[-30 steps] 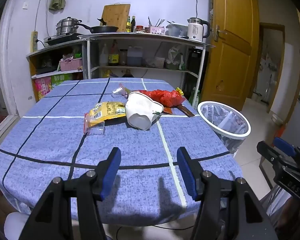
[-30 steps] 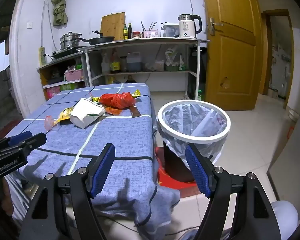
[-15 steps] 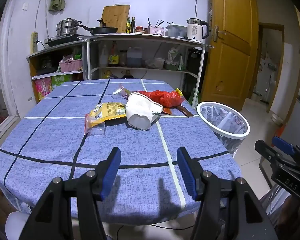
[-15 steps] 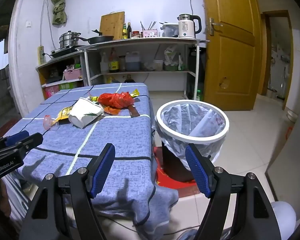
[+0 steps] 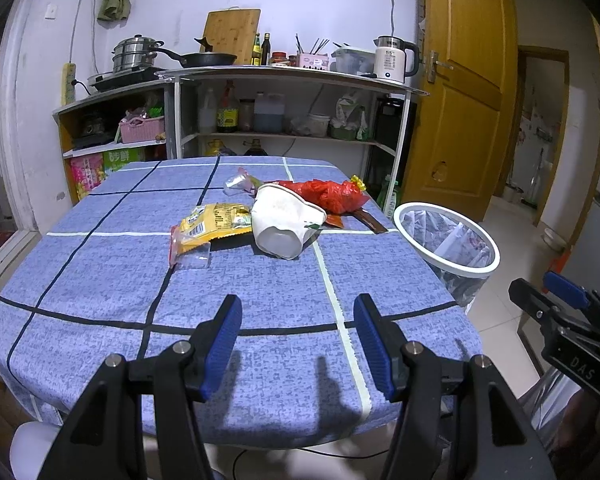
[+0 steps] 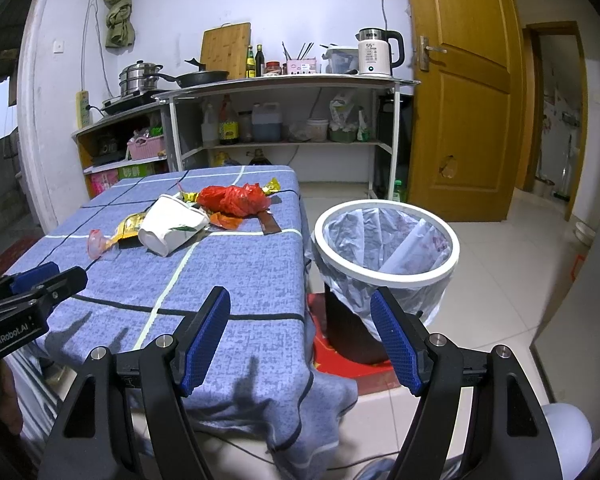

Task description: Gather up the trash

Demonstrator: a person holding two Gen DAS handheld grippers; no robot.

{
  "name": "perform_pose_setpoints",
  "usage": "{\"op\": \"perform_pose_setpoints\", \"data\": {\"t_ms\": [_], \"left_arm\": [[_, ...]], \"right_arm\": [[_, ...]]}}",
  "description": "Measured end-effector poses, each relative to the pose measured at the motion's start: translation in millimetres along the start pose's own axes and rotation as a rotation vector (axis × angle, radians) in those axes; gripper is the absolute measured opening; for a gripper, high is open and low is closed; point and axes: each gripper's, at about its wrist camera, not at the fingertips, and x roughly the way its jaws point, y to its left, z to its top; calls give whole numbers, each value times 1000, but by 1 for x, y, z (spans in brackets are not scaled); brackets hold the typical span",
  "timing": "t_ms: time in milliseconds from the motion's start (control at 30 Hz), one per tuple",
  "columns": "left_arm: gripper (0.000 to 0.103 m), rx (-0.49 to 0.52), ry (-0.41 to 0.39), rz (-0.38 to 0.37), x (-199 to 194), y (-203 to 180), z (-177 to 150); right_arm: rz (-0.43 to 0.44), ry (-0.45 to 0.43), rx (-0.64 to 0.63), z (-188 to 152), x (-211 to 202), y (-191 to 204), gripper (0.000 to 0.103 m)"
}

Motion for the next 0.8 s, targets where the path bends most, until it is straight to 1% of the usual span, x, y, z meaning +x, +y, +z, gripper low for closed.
{"op": "perform_pose_setpoints", "data": {"t_ms": [800], "left_arm": [[60, 2, 0, 4, 0, -1, 0]], "right_arm": [[0, 6, -3, 0, 1, 1, 73]]}}
